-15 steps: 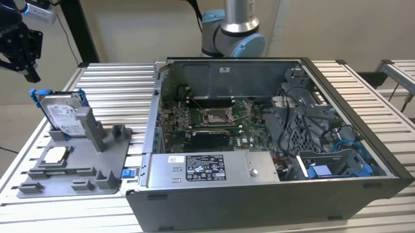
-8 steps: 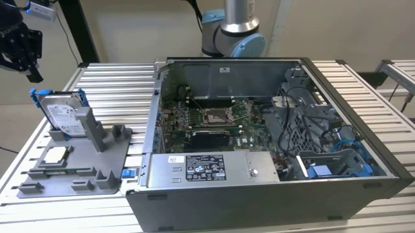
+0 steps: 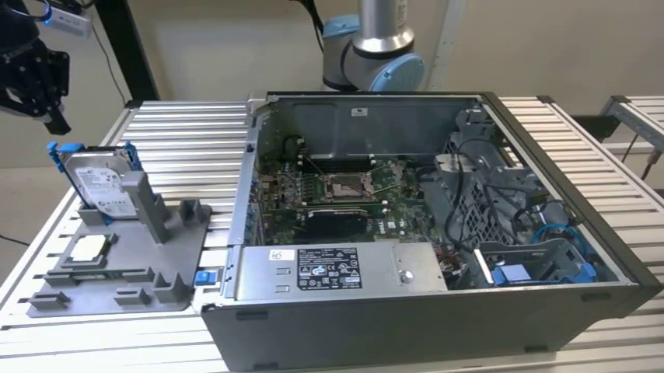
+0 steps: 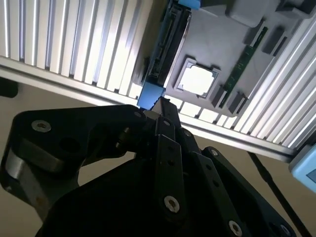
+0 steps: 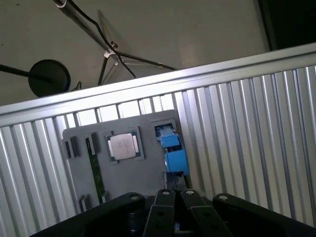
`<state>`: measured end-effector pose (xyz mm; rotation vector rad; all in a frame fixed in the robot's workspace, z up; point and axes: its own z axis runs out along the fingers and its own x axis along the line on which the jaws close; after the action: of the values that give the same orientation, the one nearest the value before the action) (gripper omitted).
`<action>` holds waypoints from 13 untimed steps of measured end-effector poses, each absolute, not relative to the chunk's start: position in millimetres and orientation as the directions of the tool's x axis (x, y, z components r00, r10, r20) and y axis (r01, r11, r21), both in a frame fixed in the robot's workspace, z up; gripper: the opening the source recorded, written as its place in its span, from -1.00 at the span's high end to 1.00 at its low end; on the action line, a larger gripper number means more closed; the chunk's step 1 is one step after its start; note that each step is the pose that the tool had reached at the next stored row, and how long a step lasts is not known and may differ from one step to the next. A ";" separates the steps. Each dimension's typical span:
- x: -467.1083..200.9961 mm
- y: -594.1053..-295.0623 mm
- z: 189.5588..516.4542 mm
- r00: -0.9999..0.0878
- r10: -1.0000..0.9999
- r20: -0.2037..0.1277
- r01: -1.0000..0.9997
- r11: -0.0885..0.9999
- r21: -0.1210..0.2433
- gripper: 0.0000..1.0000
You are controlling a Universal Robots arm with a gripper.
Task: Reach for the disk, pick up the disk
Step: 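Pick up the disk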
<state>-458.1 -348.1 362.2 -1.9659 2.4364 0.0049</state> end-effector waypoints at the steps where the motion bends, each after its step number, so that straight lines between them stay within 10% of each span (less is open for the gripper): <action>1: -458.1 -347.8 360.6 -0.211 -0.977 -0.010 -0.977 0.211 -0.004 1.00; 7: -458.0 -347.0 355.4 -0.211 -0.977 -0.011 -0.978 0.211 -0.004 1.00; 8: -458.0 -347.0 355.4 -0.211 -0.977 -0.011 -0.978 0.211 -0.004 -1.00; 13: -458.0 -346.9 353.8 -0.211 -0.978 -0.011 -0.978 0.211 -0.004 -1.00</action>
<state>-458.0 -346.9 353.8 -1.9666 2.4352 0.0054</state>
